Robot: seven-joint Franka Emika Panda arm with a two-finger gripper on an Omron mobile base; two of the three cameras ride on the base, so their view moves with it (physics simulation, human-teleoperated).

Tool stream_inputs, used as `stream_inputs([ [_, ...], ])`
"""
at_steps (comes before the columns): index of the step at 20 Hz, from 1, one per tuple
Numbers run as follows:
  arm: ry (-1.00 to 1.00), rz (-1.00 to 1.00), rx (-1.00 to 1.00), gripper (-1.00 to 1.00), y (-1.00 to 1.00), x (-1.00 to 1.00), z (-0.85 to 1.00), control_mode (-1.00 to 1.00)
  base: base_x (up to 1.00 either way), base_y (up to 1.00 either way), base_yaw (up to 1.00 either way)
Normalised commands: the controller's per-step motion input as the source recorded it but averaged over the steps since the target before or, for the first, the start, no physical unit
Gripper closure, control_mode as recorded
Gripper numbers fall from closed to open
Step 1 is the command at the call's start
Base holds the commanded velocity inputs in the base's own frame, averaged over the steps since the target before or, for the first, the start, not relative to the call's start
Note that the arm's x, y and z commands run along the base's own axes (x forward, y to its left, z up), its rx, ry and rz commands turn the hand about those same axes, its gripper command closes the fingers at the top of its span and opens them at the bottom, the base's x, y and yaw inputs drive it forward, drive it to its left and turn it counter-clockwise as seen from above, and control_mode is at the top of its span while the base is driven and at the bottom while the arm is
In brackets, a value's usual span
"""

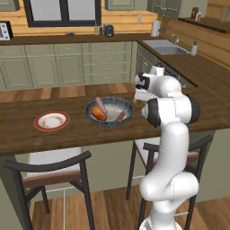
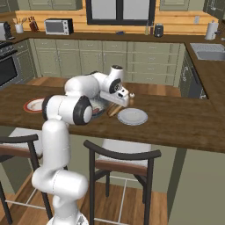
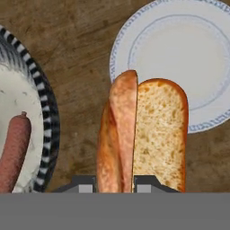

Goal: Place one bun and one sausage from the bowl on each plate.

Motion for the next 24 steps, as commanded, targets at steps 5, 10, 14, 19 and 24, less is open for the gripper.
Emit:
stream_inputs([
  [5,0.00,0.04,0.04,1.00,-0.51,0.03,0.00,-1.00,0.00,0.00,0.00],
  [10,0.00,0.01,0.01,1.00,-0.31,0.05,0.00,-1.00,0.00,0.00,0.00],
  [14,0.00,0.00,0.00,1.00,-0.07,0.13,-0.01,-1.00,0.00,0.00,0.00],
  [19,0.00,0.02,0.00,1.00,0.00,0.55,-0.13,-1.00,0.00,0.00,0.00],
  [24,0.04,0.01,0.00,1.00,-0.10,0.43,-0.27,-1.00,0.00,0.00,0.00],
])
